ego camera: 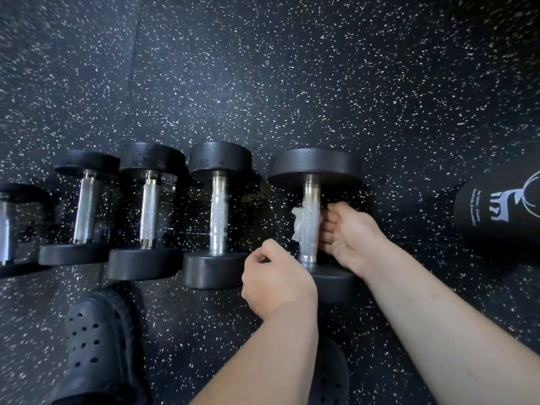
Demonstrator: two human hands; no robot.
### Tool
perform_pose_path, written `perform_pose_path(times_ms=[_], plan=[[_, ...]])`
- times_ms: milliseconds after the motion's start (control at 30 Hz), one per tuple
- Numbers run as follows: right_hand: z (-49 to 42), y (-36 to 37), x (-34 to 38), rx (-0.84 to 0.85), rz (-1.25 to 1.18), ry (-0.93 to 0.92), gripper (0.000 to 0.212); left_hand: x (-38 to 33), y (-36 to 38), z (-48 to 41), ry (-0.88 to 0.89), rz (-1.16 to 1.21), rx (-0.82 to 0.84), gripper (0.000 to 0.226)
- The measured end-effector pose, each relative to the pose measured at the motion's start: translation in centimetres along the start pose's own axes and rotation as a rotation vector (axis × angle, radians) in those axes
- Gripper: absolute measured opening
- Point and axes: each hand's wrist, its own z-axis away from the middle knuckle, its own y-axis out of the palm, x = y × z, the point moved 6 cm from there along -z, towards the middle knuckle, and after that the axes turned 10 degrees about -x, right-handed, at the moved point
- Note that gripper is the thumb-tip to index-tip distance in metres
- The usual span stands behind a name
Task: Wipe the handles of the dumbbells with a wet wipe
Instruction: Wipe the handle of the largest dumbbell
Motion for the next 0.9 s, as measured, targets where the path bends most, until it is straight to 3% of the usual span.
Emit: perform_pose_path(times_ms=[167,400,500,567,667,800,900], plan=[[0.5,-2.1,0.5,0.008,0.081,-0.11,0.015,-0.1,-0.1,0.2,-0.008,0.008,-0.001,0.039],[2.3,-3.0,1.4,-0.061,0.12,-0.303,0.014,-0.2,-0.2,0.1,0.002,0.004,0.002,0.042],[2.6,-4.0,3.0,-0.321,0.49,-0.639,0.015,-0.2,-0.1,0.1,-0.001,0.001,0.009,0.043],[2.9,-3.5,3.6,-0.406,0.66,-0.773,0.015,-0.2,-0.1,0.1,-0.003,0.003,0.013,0.043],[1.8,-2.4,2.6,-0.323,0.607,-0.672,0.02,-0.1,-0.1,0.2,0.002,0.001,0.011,0.044],[1.3,-2.1,1.5,-0.157,0.169,-0.36,0.022,-0.1,0.0,0.1,0.007,-0.006,0.01,0.045],[1.7,-2.8,1.4,-0.122,0.091,-0.297,0.023,-0.1,0.0,0.1,0.005,-0.007,0.007,0.045]])
